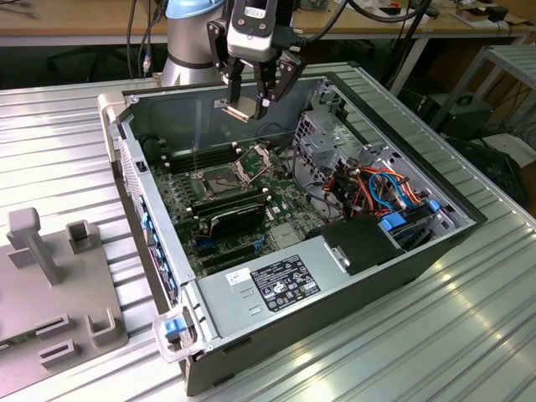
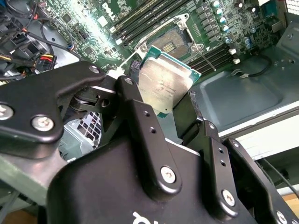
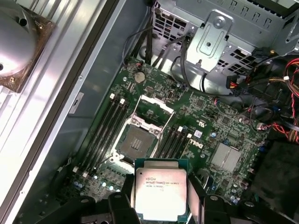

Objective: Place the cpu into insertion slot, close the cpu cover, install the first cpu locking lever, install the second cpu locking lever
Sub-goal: 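Place the cpu into insertion slot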

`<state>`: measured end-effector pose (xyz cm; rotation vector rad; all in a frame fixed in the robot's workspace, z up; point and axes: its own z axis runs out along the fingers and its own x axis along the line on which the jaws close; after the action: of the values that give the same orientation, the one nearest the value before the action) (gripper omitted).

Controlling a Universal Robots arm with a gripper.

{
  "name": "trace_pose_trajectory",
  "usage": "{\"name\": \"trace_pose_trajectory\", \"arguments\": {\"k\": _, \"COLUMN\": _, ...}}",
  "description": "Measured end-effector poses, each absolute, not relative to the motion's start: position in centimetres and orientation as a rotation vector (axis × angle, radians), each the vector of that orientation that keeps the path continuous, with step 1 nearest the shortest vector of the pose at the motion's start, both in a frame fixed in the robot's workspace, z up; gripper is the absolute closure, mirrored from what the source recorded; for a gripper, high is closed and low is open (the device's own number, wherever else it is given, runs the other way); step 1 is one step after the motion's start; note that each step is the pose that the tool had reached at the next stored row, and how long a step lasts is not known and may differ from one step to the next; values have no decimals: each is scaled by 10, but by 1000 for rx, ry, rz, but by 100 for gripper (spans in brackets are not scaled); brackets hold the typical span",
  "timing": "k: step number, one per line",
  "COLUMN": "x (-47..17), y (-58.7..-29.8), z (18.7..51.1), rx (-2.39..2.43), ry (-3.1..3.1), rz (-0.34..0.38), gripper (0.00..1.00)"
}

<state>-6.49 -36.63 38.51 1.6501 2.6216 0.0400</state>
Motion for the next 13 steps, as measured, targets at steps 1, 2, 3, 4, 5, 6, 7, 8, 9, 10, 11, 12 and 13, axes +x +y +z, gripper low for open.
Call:
{"name": "trace_pose_trajectory", "arguments": {"k": 1, "x": -65, "y": -366, "z": 385, "rx": 1657, "ry": 2617, "rz": 40, "gripper": 46}}
{"name": "trace_pose_trajectory", "arguments": {"k": 2, "x": -65, "y": -366, "z": 385, "rx": 1667, "ry": 2611, "rz": 40, "gripper": 46}}
{"name": "trace_pose_trajectory", "arguments": {"k": 3, "x": -65, "y": -366, "z": 385, "rx": 1674, "ry": 2606, "rz": 39, "gripper": 46}}
{"name": "trace_pose_trajectory", "arguments": {"k": 4, "x": -65, "y": -366, "z": 384, "rx": 1687, "ry": 2597, "rz": 39, "gripper": 46}}
{"name": "trace_pose_trajectory", "arguments": {"k": 5, "x": -65, "y": -366, "z": 384, "rx": 1697, "ry": 2591, "rz": 39, "gripper": 46}}
{"name": "trace_pose_trajectory", "arguments": {"k": 6, "x": -65, "y": -366, "z": 384, "rx": 1704, "ry": 2586, "rz": 39, "gripper": 46}}
{"name": "trace_pose_trajectory", "arguments": {"k": 7, "x": -65, "y": -366, "z": 384, "rx": 1714, "ry": 2579, "rz": 38, "gripper": 46}}
{"name": "trace_pose_trajectory", "arguments": {"k": 8, "x": -65, "y": -366, "z": 384, "rx": 1720, "ry": 2575, "rz": 38, "gripper": 46}}
{"name": "trace_pose_trajectory", "arguments": {"k": 9, "x": -65, "y": -366, "z": 384, "rx": 1727, "ry": 2570, "rz": 38, "gripper": 46}}
{"name": "trace_pose_trajectory", "arguments": {"k": 10, "x": -65, "y": -366, "z": 383, "rx": 1735, "ry": 2565, "rz": 38, "gripper": 46}}
{"name": "trace_pose_trajectory", "arguments": {"k": 11, "x": -65, "y": -366, "z": 383, "rx": 1743, "ry": 2560, "rz": 37, "gripper": 46}}
{"name": "trace_pose_trajectory", "arguments": {"k": 12, "x": -65, "y": -366, "z": 383, "rx": 1757, "ry": 2550, "rz": 37, "gripper": 46}}
{"name": "trace_pose_trajectory", "arguments": {"k": 13, "x": -65, "y": -366, "z": 383, "rx": 1770, "ry": 2541, "rz": 37, "gripper": 46}}
